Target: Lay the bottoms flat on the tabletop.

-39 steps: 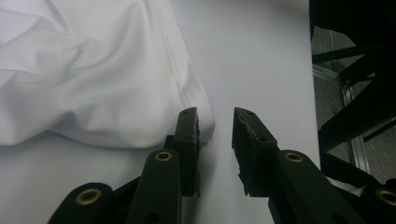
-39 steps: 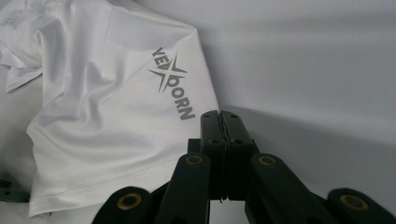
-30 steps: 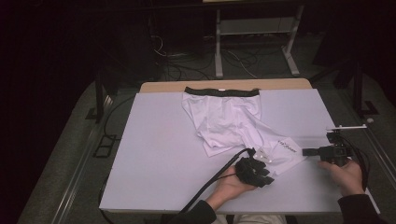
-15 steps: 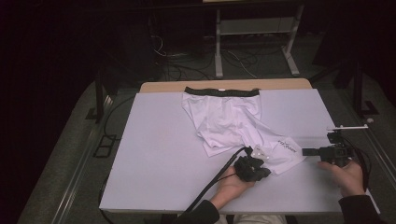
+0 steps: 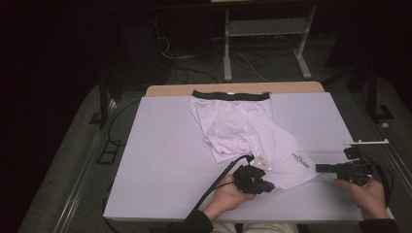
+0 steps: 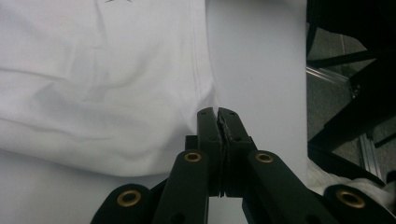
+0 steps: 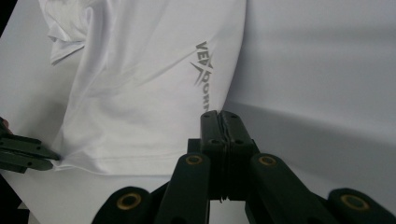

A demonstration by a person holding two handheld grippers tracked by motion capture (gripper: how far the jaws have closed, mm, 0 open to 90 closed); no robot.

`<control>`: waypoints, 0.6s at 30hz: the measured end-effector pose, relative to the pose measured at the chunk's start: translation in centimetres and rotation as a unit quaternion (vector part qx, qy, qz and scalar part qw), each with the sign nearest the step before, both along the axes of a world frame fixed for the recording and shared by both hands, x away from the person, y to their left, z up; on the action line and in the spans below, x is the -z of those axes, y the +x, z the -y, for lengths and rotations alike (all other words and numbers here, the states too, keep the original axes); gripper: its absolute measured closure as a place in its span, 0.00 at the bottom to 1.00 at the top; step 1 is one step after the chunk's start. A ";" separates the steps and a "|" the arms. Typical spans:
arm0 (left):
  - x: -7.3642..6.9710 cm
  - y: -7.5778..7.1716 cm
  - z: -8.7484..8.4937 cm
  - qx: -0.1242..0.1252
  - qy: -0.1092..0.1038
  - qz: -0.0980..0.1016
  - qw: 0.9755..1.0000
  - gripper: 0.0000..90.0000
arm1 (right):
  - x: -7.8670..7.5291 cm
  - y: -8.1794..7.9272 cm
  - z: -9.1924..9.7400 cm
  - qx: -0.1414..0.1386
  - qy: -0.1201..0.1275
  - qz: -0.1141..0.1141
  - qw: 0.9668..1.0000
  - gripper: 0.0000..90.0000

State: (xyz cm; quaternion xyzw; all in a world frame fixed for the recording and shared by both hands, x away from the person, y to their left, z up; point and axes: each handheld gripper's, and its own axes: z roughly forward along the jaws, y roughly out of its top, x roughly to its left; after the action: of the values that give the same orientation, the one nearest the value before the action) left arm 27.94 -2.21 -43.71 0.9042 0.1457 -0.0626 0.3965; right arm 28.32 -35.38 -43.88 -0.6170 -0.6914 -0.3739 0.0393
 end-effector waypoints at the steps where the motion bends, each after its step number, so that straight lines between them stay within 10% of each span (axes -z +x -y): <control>1: 0.0 0.0 -0.1 0.004 -0.001 0.000 1.000 0.98 | 0.0 -0.1 0.1 0.001 0.001 -0.002 1.000 0.98; 18: -0.3 -2.0 -0.4 0.053 0.004 0.006 0.999 0.98 | -0.6 -3.5 0.8 -0.023 0.032 -0.004 0.999 0.98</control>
State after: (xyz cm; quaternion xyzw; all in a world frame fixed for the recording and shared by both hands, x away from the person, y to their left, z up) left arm 25.94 -1.78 -43.40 0.9126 0.0956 -0.0778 0.3899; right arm 24.87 -36.19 -43.25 -0.6006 -0.6930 -0.3925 0.0703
